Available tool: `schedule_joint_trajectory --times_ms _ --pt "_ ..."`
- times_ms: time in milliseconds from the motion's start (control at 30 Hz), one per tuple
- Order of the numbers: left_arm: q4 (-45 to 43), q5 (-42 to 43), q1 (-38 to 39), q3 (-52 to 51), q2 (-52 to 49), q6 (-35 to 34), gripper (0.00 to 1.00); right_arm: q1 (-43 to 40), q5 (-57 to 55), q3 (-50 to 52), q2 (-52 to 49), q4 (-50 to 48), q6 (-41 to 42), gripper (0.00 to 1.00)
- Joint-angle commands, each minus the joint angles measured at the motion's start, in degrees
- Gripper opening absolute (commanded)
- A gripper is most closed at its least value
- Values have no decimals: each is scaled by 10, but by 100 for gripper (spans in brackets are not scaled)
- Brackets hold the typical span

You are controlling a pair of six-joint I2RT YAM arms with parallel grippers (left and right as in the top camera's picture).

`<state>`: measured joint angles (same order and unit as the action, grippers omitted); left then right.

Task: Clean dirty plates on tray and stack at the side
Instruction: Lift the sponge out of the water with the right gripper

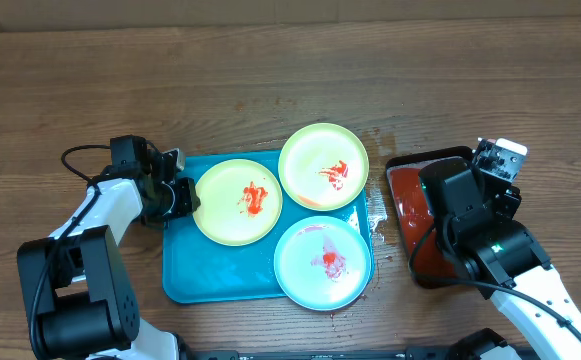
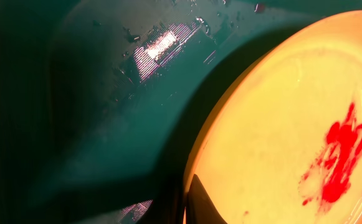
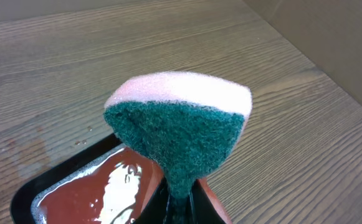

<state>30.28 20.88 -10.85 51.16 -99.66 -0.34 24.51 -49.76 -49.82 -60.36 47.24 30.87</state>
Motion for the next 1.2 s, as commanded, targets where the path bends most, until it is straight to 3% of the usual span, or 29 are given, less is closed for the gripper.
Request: schedule_joint_trajectory --times_ms 0,733,1167 --pt "5 -59 4 -19 -21 -10 4 3 -9 -20 10 -2 7 4" --pt "-2 -58 4 -19 -21 -12 4 3 -3 -20 10 -25 9 4" --pt "-3 -58 4 -19 -21 -14 4 3 -43 -20 10 -108 -13 4"
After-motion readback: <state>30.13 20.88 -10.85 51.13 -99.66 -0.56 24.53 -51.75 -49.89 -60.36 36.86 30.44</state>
